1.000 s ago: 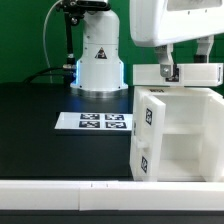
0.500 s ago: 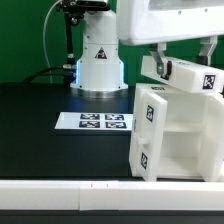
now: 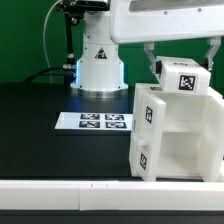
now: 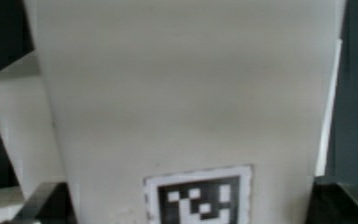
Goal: Assemble cabinet
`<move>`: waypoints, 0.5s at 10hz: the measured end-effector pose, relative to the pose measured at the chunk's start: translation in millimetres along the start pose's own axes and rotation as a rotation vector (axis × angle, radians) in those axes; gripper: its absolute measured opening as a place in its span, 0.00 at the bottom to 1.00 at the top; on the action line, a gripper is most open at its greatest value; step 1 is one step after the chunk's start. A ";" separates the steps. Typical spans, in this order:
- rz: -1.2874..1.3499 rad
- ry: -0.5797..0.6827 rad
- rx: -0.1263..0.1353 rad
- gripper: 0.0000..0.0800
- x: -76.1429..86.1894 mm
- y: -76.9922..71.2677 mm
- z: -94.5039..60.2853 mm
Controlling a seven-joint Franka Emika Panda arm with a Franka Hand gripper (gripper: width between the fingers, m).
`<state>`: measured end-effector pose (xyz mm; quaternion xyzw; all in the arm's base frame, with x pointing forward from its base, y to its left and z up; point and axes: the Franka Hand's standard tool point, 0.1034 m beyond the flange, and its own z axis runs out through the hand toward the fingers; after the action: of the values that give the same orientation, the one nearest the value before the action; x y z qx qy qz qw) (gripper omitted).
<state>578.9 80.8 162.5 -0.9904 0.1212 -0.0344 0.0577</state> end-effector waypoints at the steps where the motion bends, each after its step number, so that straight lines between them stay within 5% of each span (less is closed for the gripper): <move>1: 0.051 0.002 0.000 0.69 0.4 0.1 -0.1; 5: 0.551 0.044 0.019 0.69 -1.7 3.2 0.3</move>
Offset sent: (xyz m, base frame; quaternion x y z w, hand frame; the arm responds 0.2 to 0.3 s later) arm -0.0200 -0.0127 -0.0043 -0.0166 0.0292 0.3828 0.9232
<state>576.5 78.1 161.7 -0.9185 0.3868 -0.0402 0.0714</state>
